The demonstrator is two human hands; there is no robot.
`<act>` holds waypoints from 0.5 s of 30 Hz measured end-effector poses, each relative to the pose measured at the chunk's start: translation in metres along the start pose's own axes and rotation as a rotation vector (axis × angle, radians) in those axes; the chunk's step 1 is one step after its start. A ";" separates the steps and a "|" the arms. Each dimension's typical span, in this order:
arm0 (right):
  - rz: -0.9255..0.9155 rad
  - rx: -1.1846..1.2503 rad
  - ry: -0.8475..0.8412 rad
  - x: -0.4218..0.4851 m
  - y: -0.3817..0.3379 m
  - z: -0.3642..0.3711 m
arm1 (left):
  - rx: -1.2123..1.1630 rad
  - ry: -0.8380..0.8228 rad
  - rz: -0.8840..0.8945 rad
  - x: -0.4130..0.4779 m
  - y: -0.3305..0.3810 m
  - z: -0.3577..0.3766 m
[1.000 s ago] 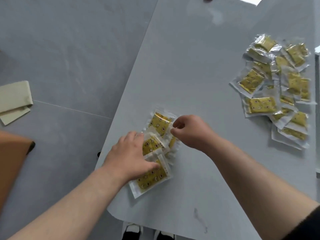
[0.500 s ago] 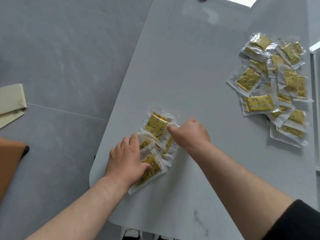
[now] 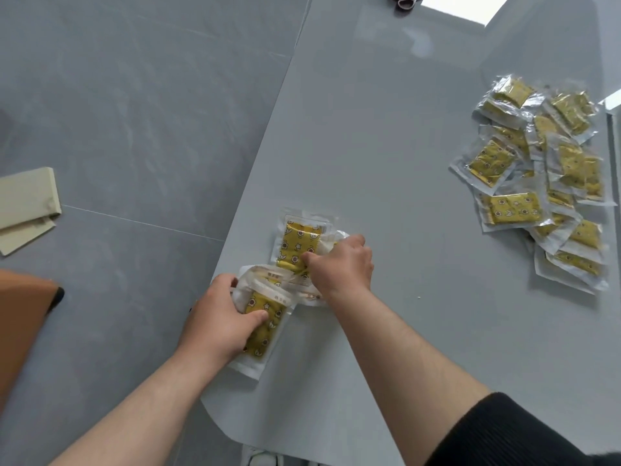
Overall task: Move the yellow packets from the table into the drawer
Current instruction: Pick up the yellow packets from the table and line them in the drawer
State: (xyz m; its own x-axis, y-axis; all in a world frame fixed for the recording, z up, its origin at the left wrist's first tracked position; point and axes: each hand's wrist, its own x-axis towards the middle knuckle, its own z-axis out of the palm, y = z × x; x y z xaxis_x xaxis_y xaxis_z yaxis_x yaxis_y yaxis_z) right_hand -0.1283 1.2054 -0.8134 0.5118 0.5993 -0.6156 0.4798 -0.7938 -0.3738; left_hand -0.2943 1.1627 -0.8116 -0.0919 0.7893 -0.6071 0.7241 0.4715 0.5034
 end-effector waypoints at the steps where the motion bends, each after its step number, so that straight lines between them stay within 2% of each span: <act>1: -0.002 0.027 -0.003 0.001 -0.001 0.001 | -0.020 -0.002 -0.009 0.001 -0.004 -0.002; 5: -0.071 0.086 -0.036 0.006 -0.002 -0.003 | -0.149 -0.013 -0.020 0.004 -0.014 -0.008; 15: 0.073 0.771 -0.320 0.006 0.013 -0.031 | -0.556 -0.075 -0.150 0.002 -0.022 -0.026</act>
State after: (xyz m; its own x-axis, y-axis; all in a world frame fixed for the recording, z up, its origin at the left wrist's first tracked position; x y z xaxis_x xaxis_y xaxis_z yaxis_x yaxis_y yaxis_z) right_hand -0.0969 1.2020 -0.8008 0.2399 0.5772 -0.7806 -0.2282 -0.7480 -0.6232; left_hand -0.3279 1.1646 -0.8080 -0.1028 0.6772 -0.7286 0.2373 0.7280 0.6432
